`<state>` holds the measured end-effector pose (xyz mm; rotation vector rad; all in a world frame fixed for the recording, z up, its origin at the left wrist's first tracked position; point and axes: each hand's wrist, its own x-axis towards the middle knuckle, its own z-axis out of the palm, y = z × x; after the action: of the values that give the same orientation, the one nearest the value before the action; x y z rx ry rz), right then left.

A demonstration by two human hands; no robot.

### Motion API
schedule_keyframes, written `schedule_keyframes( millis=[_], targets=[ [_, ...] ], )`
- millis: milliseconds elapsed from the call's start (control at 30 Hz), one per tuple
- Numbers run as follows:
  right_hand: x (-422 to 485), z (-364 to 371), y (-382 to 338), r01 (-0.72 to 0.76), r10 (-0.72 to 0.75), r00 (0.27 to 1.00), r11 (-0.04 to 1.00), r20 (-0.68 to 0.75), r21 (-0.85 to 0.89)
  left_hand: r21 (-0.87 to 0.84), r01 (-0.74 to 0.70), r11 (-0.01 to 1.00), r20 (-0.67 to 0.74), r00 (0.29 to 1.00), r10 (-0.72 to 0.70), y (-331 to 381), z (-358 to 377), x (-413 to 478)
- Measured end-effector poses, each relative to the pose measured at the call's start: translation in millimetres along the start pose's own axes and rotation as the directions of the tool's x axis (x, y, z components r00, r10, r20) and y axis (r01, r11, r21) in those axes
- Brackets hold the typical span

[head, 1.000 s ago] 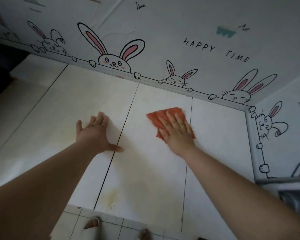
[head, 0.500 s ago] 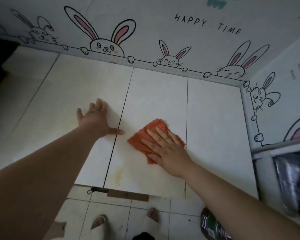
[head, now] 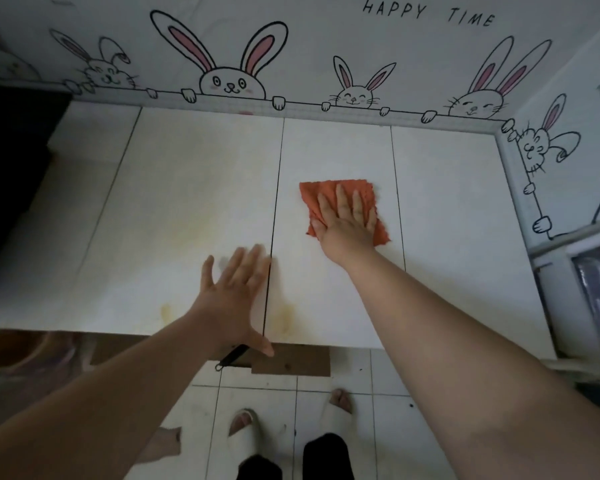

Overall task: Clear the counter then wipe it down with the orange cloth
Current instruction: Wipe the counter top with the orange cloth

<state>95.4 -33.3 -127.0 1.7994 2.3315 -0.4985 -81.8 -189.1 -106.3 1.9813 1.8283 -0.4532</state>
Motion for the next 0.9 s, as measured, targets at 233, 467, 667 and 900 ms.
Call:
schedule_keyframes(
  millis=[233, 467, 667, 900],
  targets=[
    [-46, 24, -37, 0.202, -0.201, 0.979, 0.979, 0.011, -0.039, -0.009, -0.017, 1.0, -0.094, 0.995, 0.016, -2, 2, -8],
    [-159, 64, -31, 0.395, -0.396, 0.918, 0.918, -0.025, -0.034, -0.035, -0.02, 0.999, -0.097, 0.995, 0.016, -1, 2, -9],
    [-131, 42, -5, 0.442, -0.438, 0.895, 0.896, 0.084, -0.043, 0.0, -0.016, 1.0, -0.084, 0.996, 0.016, -1, 2, -6],
    [-132, 60, -51, 0.239, -0.24, 0.969, 0.971, -0.063, -0.02, 0.039, 0.005, 0.999, -0.107, 0.994, -0.001, 0, 2, -10]
  ],
)
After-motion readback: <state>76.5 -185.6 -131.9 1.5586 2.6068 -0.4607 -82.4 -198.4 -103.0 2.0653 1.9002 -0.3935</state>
